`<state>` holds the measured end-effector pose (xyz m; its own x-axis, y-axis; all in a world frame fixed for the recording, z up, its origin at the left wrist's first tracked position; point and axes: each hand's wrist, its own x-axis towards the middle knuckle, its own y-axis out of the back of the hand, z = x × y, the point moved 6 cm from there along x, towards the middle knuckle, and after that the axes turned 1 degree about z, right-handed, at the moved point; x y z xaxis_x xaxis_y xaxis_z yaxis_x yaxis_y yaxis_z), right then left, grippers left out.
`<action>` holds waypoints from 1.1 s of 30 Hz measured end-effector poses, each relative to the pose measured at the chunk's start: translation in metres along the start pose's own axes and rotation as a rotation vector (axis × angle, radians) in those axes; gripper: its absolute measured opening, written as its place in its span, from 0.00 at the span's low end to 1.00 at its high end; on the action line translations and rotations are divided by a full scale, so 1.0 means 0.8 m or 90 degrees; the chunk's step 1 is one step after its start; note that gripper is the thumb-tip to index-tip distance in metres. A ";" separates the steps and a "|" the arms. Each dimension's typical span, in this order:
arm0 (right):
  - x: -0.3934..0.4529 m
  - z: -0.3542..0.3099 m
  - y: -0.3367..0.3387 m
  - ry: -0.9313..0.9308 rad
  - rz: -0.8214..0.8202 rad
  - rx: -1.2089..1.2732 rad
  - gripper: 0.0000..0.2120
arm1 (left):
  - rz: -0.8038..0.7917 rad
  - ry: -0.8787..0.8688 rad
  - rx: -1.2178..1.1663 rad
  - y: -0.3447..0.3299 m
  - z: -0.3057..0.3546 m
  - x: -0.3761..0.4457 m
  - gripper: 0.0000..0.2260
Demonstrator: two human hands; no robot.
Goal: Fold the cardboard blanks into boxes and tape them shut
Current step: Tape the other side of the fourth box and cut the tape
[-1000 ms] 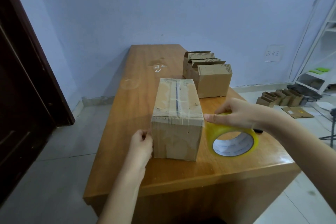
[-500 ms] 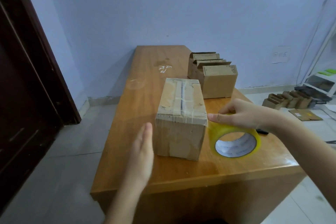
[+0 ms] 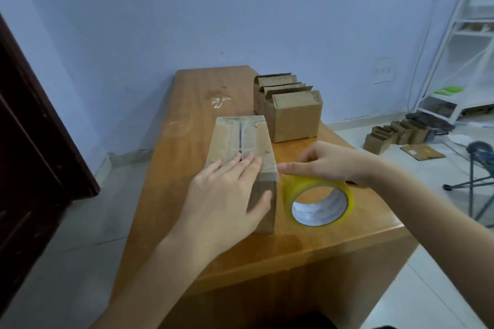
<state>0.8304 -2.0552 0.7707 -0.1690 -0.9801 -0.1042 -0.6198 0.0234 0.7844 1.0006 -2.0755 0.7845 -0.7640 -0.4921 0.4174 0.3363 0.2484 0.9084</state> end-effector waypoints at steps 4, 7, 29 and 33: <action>-0.002 0.003 0.003 0.011 0.001 -0.002 0.29 | 0.006 0.064 0.003 0.011 -0.022 -0.004 0.30; 0.001 0.005 0.003 0.000 0.012 0.012 0.31 | -0.032 0.064 0.041 0.000 -0.034 -0.015 0.33; -0.044 0.033 -0.014 0.198 0.366 0.327 0.07 | 0.110 -0.080 0.035 -0.027 0.008 0.021 0.27; -0.033 0.027 -0.022 0.176 0.379 0.266 0.04 | 0.126 -0.096 0.029 -0.029 0.008 0.020 0.25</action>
<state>0.8291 -2.0251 0.7463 -0.4015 -0.7912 0.4613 -0.7311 0.5802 0.3589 0.9767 -2.0836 0.7700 -0.7604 -0.3009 0.5755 0.4646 0.3671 0.8058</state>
